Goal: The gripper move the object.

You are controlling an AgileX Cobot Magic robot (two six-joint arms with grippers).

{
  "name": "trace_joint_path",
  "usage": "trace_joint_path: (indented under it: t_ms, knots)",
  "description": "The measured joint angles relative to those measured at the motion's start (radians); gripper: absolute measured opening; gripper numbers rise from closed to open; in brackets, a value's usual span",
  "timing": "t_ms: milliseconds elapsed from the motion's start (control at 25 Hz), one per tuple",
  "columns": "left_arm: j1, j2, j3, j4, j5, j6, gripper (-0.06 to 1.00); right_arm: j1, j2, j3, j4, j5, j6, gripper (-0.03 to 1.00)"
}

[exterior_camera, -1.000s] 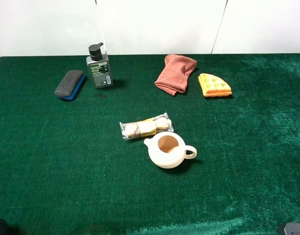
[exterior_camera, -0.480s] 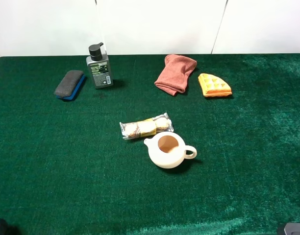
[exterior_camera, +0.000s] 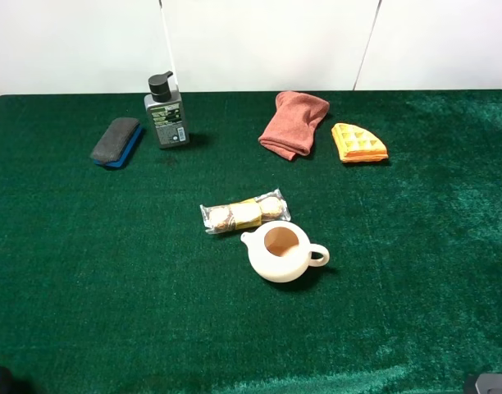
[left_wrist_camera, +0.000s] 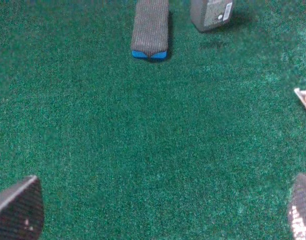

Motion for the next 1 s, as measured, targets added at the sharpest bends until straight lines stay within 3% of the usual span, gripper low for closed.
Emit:
trace_joint_path:
  t_ms: [1000]
  knots:
    - [0.000,0.000,0.000,0.000,-0.003,0.003,0.99,0.000,0.000,0.000,0.000,0.000,0.000,0.70]
